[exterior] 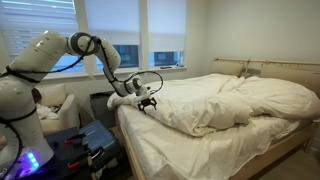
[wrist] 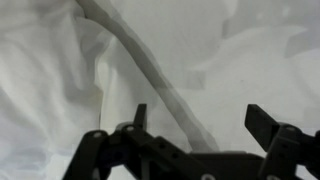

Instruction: Straighten the blanket on the bed

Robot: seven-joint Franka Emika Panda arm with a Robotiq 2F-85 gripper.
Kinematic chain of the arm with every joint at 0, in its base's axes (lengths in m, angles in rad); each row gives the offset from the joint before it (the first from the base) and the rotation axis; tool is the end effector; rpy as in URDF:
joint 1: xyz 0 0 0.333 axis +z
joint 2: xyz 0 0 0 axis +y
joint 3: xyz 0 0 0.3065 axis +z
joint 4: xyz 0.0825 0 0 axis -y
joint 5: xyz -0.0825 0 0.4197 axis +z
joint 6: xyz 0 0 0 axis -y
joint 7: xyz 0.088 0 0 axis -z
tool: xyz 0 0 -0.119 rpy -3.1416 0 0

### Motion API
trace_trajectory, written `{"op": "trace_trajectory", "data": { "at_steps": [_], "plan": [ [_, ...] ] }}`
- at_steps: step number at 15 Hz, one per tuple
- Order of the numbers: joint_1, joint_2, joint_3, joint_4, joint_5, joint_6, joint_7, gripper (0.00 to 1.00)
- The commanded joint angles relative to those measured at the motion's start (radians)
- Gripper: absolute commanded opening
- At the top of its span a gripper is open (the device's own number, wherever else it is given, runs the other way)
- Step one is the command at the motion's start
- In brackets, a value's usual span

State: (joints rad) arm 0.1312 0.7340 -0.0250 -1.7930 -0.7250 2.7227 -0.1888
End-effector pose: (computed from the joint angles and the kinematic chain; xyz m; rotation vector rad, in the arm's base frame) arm 0.6726 0.0936 0.1055 2.4560 1.2533 0.2304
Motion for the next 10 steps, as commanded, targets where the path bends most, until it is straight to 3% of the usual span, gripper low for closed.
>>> {"op": "trace_trajectory", "data": {
  "at_steps": [1,5,10],
  "plan": [
    [0.032,0.064,-0.085,0.056,-0.123,0.17,0.002,1.0],
    [0.031,0.133,-0.155,0.099,-0.246,0.373,-0.005,1.0],
    [0.021,0.235,-0.185,0.164,-0.286,0.519,-0.027,1.0]
  ]
}}
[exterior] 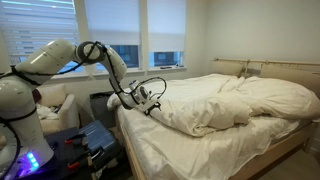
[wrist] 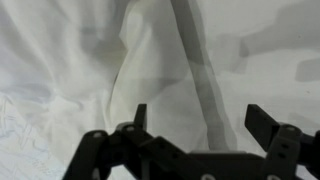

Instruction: Straighten the blanket on the bed

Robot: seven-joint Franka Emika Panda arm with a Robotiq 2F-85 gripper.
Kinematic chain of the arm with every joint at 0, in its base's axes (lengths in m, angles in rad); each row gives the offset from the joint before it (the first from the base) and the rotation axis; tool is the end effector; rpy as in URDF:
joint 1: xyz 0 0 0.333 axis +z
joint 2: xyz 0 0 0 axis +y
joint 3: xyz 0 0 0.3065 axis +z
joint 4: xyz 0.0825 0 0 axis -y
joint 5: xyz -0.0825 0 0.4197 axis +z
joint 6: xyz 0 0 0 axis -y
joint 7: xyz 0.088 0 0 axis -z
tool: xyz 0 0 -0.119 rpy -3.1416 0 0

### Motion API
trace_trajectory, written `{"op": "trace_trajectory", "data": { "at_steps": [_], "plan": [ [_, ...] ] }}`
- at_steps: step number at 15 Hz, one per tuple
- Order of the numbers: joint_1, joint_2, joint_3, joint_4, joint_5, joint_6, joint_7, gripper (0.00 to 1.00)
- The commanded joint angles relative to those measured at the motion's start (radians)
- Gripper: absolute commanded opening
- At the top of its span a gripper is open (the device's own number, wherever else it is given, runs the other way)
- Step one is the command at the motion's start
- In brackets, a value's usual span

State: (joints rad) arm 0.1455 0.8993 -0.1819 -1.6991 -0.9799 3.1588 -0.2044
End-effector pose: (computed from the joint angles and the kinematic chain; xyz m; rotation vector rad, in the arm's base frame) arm 0.6831 0.0588 0.0654 2.1638 1.5791 0.5527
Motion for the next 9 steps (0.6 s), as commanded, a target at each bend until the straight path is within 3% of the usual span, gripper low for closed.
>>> {"op": "trace_trajectory", "data": {
  "at_steps": [1,5,7,8,9],
  "plan": [
    [0.028,0.097,-0.058,0.095,-0.032,0.119,0.0,1.0],
    [0.157,0.241,-0.256,0.242,0.065,0.292,0.034,1.0],
    [0.24,0.334,-0.395,0.316,0.227,0.382,0.022,1.0],
    [0.184,0.354,-0.318,0.397,0.275,0.308,-0.044,1.0],
    [0.213,0.379,-0.361,0.405,0.322,0.311,-0.041,1.0]
  ]
}}
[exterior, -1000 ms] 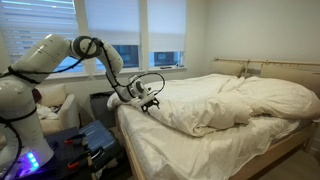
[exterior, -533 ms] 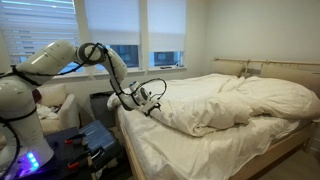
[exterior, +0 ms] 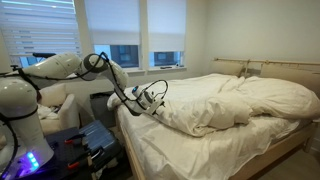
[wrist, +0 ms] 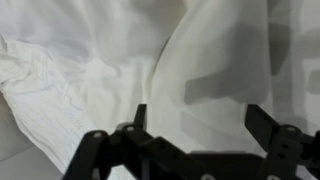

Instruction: Straighten the blanket on the bed

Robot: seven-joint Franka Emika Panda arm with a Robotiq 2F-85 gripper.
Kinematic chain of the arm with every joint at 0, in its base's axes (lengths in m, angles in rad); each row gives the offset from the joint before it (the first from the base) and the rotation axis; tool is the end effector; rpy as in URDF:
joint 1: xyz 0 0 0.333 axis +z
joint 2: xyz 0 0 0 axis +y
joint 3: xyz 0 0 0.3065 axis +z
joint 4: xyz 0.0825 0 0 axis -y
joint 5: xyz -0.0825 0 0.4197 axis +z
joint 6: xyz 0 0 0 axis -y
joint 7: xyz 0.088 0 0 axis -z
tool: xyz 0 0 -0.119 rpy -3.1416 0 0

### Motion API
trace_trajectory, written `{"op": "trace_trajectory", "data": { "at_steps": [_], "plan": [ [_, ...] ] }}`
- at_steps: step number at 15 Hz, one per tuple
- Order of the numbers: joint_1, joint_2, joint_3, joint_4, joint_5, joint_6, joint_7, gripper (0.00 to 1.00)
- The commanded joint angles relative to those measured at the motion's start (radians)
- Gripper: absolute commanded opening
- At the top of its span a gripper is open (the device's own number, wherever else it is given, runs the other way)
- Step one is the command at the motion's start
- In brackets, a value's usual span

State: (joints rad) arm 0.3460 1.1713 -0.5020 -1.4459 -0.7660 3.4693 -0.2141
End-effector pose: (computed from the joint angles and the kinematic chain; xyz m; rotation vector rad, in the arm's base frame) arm 0.7278 0.0538 0.0515 1.9405 1.5978 0.8171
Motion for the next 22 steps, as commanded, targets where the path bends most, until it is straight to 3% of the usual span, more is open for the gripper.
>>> {"op": "trace_trajectory", "data": {
  "at_steps": [1,5,6,8,13,16,18,22],
  "plan": [
    [0.023,0.135,-0.05,0.181,0.146,-0.008,-0.039,1.0],
    [0.067,0.231,-0.116,0.214,0.252,-0.013,-0.043,1.0],
    [0.076,0.249,-0.131,0.214,0.273,-0.013,-0.042,0.75],
    [0.102,0.279,-0.167,0.212,0.323,-0.013,-0.035,0.66],
    [0.146,0.281,-0.201,0.158,0.395,-0.013,-0.026,0.27],
    [0.116,0.168,-0.098,0.055,0.37,-0.081,-0.099,0.04],
    [0.111,0.07,-0.05,-0.043,0.319,-0.137,-0.122,0.0],
    [0.118,-0.114,-0.007,-0.204,0.245,-0.264,-0.172,0.02]
  ]
}}
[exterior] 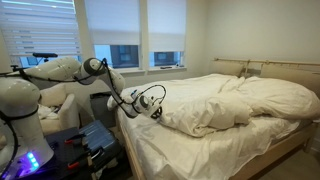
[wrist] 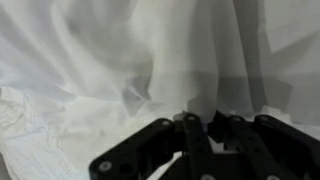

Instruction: Straighten the blanket on the bed

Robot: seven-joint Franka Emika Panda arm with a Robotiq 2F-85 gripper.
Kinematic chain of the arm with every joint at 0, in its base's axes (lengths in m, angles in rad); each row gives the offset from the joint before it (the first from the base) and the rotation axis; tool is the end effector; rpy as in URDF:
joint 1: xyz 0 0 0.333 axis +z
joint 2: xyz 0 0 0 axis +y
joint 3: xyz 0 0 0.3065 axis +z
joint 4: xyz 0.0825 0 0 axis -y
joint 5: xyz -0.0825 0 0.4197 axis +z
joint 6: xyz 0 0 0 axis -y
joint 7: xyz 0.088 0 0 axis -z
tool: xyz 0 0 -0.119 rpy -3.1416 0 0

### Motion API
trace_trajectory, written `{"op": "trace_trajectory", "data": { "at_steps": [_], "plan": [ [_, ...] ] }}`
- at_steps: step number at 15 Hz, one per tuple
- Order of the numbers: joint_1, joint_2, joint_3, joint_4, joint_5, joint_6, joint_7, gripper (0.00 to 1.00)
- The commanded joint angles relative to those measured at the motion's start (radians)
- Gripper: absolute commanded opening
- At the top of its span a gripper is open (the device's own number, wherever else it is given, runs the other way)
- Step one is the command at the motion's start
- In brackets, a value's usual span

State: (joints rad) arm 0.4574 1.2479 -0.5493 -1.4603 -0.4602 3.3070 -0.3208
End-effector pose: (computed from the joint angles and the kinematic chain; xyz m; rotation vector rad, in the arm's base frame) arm 0.7251 0.0630 0.0103 2.0375 1.4485 0.6312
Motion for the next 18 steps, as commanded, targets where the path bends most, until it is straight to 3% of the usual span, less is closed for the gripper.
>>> {"op": "trace_trajectory", "data": {
  "at_steps": [1,6,10,13,18],
  "plan": [
    [0.009,-0.235,0.049,-0.22,-0.081,-0.149,-0.08,0.02],
    [-0.014,-0.422,0.127,-0.313,-0.216,-0.433,-0.119,0.02],
    [-0.124,-0.548,0.297,-0.365,-0.307,-0.627,-0.174,0.02],
    [-0.219,-0.594,0.415,-0.37,-0.311,-0.736,-0.242,0.02],
    [-0.313,-0.641,0.517,-0.384,-0.29,-0.86,-0.346,0.02]
  ]
}}
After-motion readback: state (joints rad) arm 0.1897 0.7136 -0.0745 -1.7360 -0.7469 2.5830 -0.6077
